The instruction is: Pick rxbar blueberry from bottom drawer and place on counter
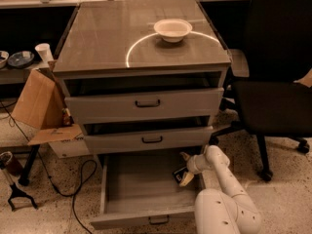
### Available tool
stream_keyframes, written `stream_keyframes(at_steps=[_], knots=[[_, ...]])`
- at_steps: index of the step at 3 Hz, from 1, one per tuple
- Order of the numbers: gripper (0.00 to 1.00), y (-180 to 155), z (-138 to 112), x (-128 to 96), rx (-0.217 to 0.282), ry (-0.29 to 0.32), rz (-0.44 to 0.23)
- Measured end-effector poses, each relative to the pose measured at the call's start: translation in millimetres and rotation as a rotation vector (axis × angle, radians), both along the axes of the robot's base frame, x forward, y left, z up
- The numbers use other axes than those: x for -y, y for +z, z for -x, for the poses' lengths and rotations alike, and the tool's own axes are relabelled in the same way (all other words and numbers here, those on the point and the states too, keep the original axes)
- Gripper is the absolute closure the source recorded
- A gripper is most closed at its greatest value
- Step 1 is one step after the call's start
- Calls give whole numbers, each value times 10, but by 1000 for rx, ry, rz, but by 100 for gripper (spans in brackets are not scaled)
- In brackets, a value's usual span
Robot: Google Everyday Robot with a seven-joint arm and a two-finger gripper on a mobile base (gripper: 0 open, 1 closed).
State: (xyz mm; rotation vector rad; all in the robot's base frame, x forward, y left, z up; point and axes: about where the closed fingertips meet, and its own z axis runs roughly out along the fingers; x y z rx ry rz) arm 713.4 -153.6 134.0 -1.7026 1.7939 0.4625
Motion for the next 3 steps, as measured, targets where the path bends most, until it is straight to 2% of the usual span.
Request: stream_keyframes(at_steps=[2,3], knots=[[0,-151,-223,-160,36,-78,102],[0,-167,-215,-161,39,-100,156]])
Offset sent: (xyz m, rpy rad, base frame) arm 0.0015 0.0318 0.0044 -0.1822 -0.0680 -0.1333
